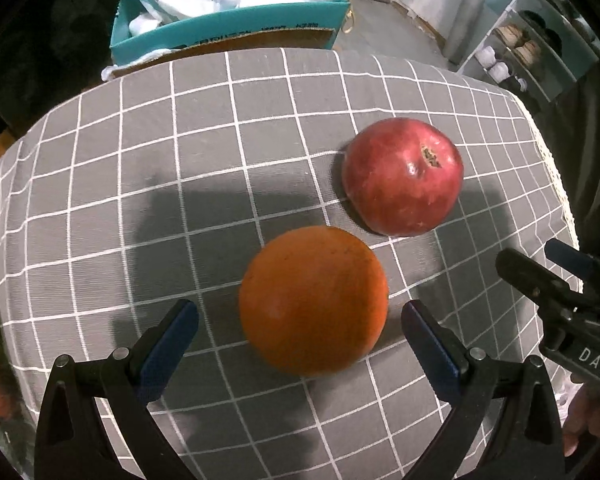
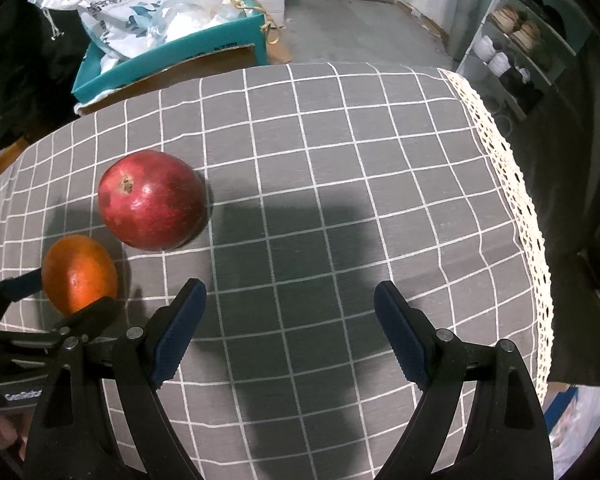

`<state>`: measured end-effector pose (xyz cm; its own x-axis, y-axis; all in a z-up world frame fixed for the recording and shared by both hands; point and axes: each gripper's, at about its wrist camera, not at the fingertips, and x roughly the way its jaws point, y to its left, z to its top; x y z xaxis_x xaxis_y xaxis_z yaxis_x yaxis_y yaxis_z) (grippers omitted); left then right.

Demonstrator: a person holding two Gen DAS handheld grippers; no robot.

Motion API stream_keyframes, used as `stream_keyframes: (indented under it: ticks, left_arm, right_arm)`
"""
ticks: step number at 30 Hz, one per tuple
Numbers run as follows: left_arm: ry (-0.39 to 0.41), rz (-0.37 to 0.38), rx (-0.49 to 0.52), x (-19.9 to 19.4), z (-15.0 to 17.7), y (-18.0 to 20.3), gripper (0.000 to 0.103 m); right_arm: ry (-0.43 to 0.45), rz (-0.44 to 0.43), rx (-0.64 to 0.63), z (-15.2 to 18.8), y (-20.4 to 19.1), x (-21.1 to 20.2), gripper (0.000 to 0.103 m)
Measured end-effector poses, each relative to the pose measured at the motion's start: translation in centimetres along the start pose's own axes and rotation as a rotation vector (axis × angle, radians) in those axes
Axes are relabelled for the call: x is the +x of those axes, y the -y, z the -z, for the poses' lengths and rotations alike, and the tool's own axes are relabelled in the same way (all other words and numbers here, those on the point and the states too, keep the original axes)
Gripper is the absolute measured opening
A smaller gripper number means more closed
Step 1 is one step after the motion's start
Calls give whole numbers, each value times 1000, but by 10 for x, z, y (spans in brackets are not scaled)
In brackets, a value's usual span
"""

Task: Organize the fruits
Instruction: 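Close the left tool on the large orange while the right tool approaches the red fruit, then close the right tool on the red fruit while the left tool lifts the orange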

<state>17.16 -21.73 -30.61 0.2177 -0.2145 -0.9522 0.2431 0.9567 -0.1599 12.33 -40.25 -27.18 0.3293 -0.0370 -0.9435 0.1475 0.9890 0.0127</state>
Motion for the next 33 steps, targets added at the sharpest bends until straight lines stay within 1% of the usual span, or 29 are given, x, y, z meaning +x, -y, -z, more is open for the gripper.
stream_keyframes:
  ticks: [1, 3, 4, 5, 8, 12, 20, 23, 27, 29, 33]
  left_arm:
    - [4, 4, -1, 0, 0, 0, 98]
    - [7, 0, 2, 0, -1, 1, 85]
    - [4, -3, 4, 1, -1, 1, 81]
    - [2, 6, 4, 2, -1, 1, 79]
    - [9, 51, -8, 1, -1, 0, 67]
    - [21, 16, 13, -2, 1, 1, 66]
    - [44, 1, -56, -17, 3, -38, 66]
    - [60, -7, -88, -23, 1, -55, 66]
    - [75, -16, -106, -29, 0, -67, 66]
    - [83, -24, -104, -31, -1, -71, 66]
    - [89, -30, -108, -34, -2, -75, 66]
  right_arm:
    - [-1, 0, 1, 0, 0, 1, 86]
    - [-3, -2, 1, 0, 1, 1, 86]
    - [-3, -4, 2, -1, 1, 2, 86]
    - [-4, -5, 5, -2, 1, 2, 86]
    - [-2, -17, 7, -3, -1, 2, 86]
    - [6, -37, -19, -8, -11, 2, 86]
    - [15, -117, -94, -26, -45, 6, 86]
    - [5, -117, -153, -32, -65, 11, 86]
    - [-14, -113, -205, -38, -83, 23, 86]
    - [-28, -99, -216, -40, -87, 31, 86]
    - [-53, -112, -204, -44, -91, 43, 86]
